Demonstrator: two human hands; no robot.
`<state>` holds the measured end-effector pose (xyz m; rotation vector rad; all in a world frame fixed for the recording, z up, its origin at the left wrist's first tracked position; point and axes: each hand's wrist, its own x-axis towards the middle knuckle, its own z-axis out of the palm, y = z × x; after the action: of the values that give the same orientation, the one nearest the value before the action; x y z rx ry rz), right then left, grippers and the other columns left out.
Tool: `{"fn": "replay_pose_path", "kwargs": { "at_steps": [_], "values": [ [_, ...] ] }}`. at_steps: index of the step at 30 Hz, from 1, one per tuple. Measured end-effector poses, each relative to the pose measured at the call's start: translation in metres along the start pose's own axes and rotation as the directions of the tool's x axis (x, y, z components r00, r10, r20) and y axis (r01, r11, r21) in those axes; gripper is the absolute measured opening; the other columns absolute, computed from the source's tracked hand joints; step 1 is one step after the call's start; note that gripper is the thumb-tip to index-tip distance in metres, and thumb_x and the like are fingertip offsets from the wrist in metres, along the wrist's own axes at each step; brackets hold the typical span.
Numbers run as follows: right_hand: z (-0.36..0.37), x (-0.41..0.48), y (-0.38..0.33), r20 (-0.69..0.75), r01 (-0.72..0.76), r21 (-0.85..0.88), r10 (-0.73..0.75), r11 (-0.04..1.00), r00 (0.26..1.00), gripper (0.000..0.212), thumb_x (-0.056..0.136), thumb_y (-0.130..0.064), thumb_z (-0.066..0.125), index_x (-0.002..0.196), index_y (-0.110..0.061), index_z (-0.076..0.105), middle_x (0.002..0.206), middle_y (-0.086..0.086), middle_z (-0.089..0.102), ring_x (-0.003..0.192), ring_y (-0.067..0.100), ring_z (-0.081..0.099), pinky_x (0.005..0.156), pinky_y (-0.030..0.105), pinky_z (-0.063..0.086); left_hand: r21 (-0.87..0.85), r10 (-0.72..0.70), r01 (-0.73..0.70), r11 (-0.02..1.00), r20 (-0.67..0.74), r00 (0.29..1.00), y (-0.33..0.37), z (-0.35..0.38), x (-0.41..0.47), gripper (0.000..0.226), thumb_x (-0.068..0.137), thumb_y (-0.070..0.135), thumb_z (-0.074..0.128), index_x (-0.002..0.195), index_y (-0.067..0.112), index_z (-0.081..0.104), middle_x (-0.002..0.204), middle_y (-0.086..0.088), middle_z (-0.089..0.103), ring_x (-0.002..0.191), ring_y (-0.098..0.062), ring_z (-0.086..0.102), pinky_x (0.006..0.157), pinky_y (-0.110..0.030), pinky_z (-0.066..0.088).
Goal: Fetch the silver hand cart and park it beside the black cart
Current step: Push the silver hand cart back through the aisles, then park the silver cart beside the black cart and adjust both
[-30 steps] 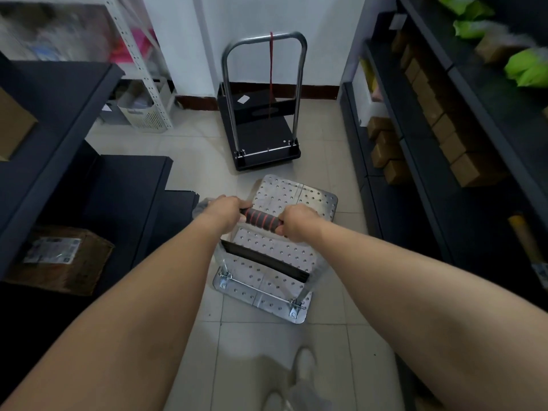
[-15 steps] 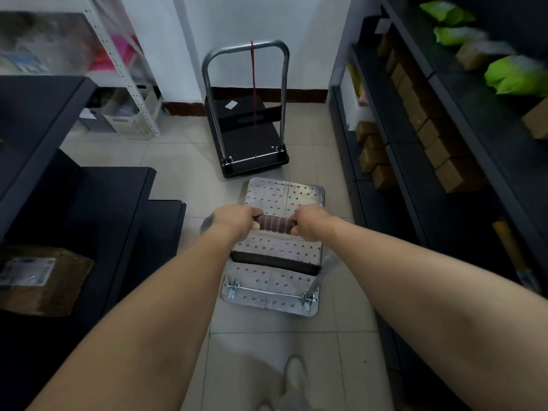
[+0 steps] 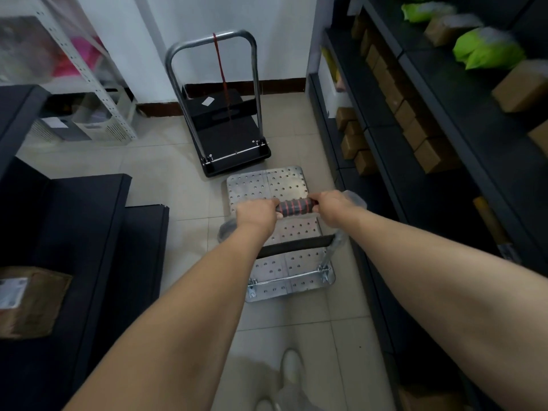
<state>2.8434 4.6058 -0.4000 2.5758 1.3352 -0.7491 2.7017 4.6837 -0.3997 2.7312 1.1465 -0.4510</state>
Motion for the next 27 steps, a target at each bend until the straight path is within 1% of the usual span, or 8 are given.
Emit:
{"fn": "replay_pose_path", "kwargs": {
  "at_steps": [5,11,14,16,19,22,25,27],
  "values": [
    [-0.003,-0.002,0.013,0.007,-0.049,-0.087,0.050,0.995,0.999,0.050,0.084,-0.003,0.062,0.128,-0.021,0.047,0.116,0.008,0.053,0.110,0.027,0.051,0.087,0.039,0.048,0.012,0.017,-0.017,1.000,0.013,1.000,0.023,-0.002,0.005,0.020,0.100,0.029,0.046,0.120,0.027,0.048,0.101,-0.001,0.063,0.087,-0.022,0.056,0.067,-0.030,0.037],
    [-0.005,-0.011,0.030,-0.052,-0.036,-0.178,0.028,0.983,0.998,0.050,0.081,-0.002,0.061,0.125,-0.020,0.047,0.124,0.007,0.054,0.123,0.028,0.045,0.111,0.045,0.026,0.012,0.054,-0.054,0.998,0.037,0.998,0.038,-0.001,0.004,0.025,0.098,0.037,0.047,0.122,0.027,0.048,0.089,0.002,0.057,0.079,-0.021,0.056,0.068,-0.030,0.041],
    [-0.012,-0.018,0.033,-0.035,-0.079,-0.228,0.073,0.971,0.997,0.038,0.085,-0.007,0.057,0.120,-0.019,0.053,0.117,0.007,0.061,0.119,0.027,0.051,0.116,0.046,0.019,-0.105,0.063,-0.051,0.993,0.116,0.991,0.037,-0.002,0.008,0.040,0.095,0.052,0.045,0.131,0.035,0.046,0.107,0.002,0.064,0.095,-0.021,0.061,0.076,-0.031,0.046],
    [-0.020,-0.023,0.032,-0.003,-0.112,-0.224,0.114,0.968,0.993,0.035,0.087,-0.008,0.057,0.121,-0.016,0.054,0.119,0.009,0.061,0.122,0.028,0.050,0.118,0.047,0.013,-0.309,0.069,-0.009,0.951,0.185,0.980,0.031,-0.005,0.011,0.052,0.093,0.054,0.047,0.140,0.032,0.041,0.125,0.001,0.062,0.110,-0.021,0.059,0.087,-0.034,0.049],
    [-0.036,-0.027,0.023,0.084,-0.142,-0.143,0.155,0.980,0.984,0.044,0.091,-0.005,0.052,0.133,-0.015,0.048,0.135,0.011,0.053,0.134,0.028,0.040,0.119,0.047,0.006,-0.572,0.071,0.049,0.819,0.186,0.980,0.020,-0.020,0.013,0.054,0.093,0.045,0.054,0.140,0.019,0.045,0.136,-0.007,0.055,0.123,-0.025,0.053,0.105,-0.041,0.041],
    [-0.048,-0.029,0.007,0.107,-0.116,-0.076,0.124,0.990,0.987,0.044,0.096,-0.012,0.048,0.140,-0.018,0.043,0.142,0.008,0.047,0.138,0.026,0.035,0.119,0.044,0.010,-0.669,0.051,0.052,0.742,0.134,0.990,0.009,-0.036,0.012,0.053,0.095,0.042,0.053,0.139,0.015,0.046,0.136,-0.011,0.055,0.123,-0.027,0.053,0.105,-0.039,0.041],
    [-0.055,-0.033,-0.007,-0.029,-0.072,0.186,0.078,0.980,0.997,0.037,0.099,-0.025,0.048,0.135,-0.016,0.050,0.132,0.010,0.055,0.124,0.027,0.049,0.112,0.042,0.032,-0.723,0.030,0.029,0.690,0.068,0.997,-0.005,-0.046,0.008,0.051,0.096,0.041,0.051,0.140,0.015,0.047,0.131,-0.011,0.057,0.117,-0.027,0.056,0.096,-0.034,0.044],
    [-0.061,-0.037,-0.018,-0.089,-0.013,0.450,0.059,0.893,0.994,0.045,0.098,-0.031,0.051,0.139,-0.013,0.046,0.134,0.010,0.055,0.120,0.026,0.054,0.102,0.039,0.044,-0.779,0.007,0.018,0.627,0.029,1.000,-0.016,-0.052,0.006,0.052,0.095,0.042,0.052,0.140,0.017,0.046,0.129,-0.010,0.058,0.115,-0.025,0.056,0.092,-0.033,0.045]
  ]
}}
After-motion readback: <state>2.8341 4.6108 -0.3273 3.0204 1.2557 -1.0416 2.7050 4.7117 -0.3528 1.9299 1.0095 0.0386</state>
